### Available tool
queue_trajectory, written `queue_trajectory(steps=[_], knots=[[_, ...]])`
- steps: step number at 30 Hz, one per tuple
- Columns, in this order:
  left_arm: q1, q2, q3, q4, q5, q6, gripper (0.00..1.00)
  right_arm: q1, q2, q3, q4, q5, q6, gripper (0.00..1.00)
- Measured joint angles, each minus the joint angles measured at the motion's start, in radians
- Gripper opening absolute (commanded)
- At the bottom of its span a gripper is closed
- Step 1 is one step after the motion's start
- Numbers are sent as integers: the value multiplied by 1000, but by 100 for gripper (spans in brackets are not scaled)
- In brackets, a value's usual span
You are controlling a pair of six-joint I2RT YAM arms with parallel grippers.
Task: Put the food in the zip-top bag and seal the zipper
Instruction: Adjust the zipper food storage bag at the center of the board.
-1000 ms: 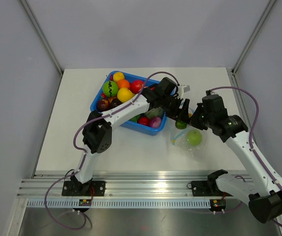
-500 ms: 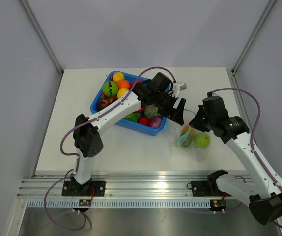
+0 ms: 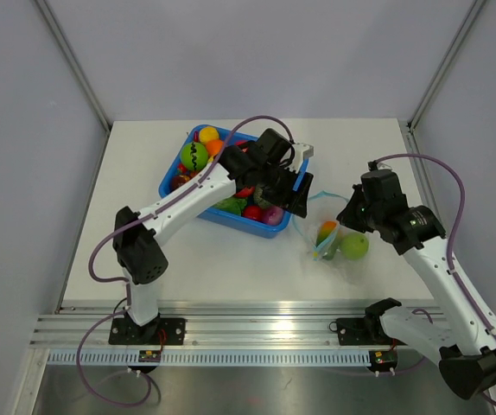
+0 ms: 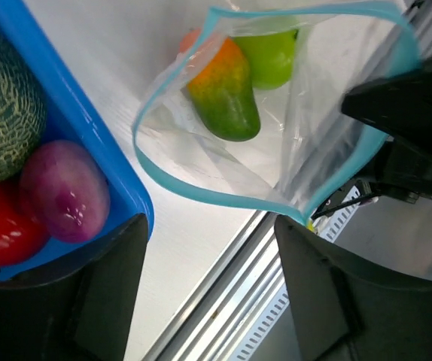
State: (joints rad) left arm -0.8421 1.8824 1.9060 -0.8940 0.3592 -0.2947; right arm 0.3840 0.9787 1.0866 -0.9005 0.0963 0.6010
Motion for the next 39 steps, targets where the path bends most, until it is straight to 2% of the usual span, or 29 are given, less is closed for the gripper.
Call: queue_trajectory(steps=[2, 6, 11, 12, 13, 14, 15, 21, 28, 33, 36, 37, 39], knots=[[2, 5, -19, 1, -7, -3, 75, 0, -7, 12, -18, 0, -4, 0], [3, 29, -26, 15, -17, -6, 65, 0, -24, 35, -44, 0, -6, 0], [3, 61, -26, 42, -16, -9, 58, 0, -42, 66, -75, 10, -6, 0], [3, 70, -26, 48, -16, -11, 48, 0, -45, 69, -77, 14, -6, 0], [3, 79, -26, 53, -15, -15, 15, 0, -47, 72, -81, 18, -6, 0], [3, 86, -26, 60, -13, -24, 3, 0, -49, 73, -85, 20, -6, 0], [3, 93, -26, 64, -11, -24, 0, 0, -49, 73, -89, 25, -6, 0], [3, 134, 2, 82, 34, -45, 0, 0, -5, 83, -126, 134, -11, 0], [3, 231, 233, 111, 145, -100, 0, -5, 202, 188, -143, 286, -64, 0], [6, 236, 248, 195, 215, -148, 2, -5, 160, 254, -131, 329, -91, 0], [13, 277, 274, 226, 248, -166, 34, -6, 127, 237, -110, 330, -90, 0], [14, 303, 294, 229, 254, -171, 55, -6, 123, 218, -100, 330, -89, 0], [19, 350, 319, 227, 259, -175, 66, -6, 123, 157, -77, 329, -84, 0]])
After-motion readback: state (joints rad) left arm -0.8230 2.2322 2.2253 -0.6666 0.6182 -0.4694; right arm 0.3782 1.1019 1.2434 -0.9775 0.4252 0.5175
